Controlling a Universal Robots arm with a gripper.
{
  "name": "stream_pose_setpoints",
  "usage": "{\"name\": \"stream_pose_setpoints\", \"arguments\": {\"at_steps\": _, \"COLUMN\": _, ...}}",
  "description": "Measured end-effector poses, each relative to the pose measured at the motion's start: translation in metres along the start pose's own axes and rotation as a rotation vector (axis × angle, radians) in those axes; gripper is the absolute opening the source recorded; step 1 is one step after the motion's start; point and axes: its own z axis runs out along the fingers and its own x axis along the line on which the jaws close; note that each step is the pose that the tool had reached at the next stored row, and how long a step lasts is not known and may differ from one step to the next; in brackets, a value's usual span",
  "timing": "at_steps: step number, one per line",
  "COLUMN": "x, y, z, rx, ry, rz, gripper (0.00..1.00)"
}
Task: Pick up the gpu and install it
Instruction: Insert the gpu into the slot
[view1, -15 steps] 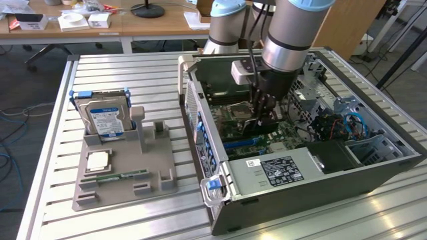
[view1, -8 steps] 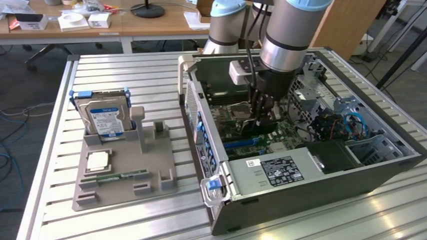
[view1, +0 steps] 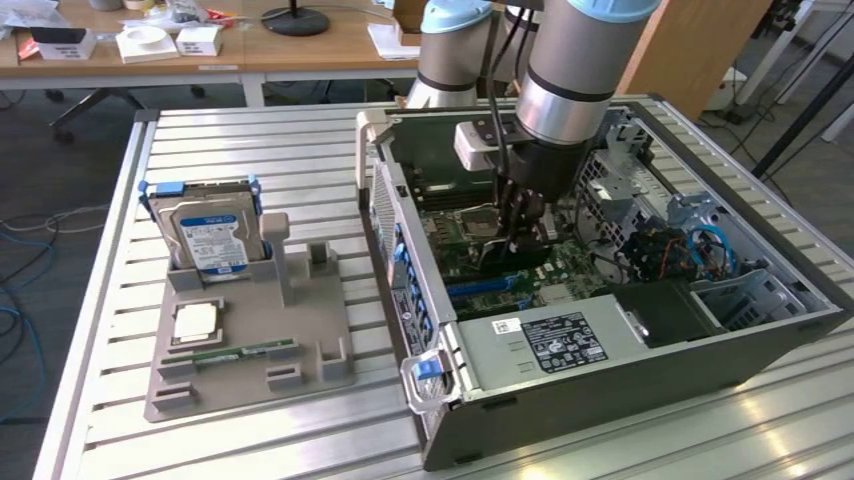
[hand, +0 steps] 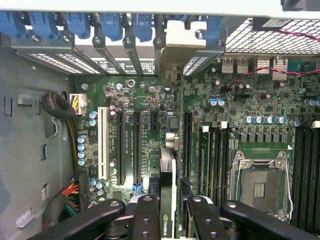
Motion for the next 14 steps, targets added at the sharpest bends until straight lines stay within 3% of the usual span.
{"name": "stream_pose_setpoints", "arguments": {"at_steps": 14, "x": 0.0001, "y": 0.0020, "z": 0.0004, "rx": 0.0001, "ry": 0.0000, "rz": 0.000, "gripper": 0.26}}
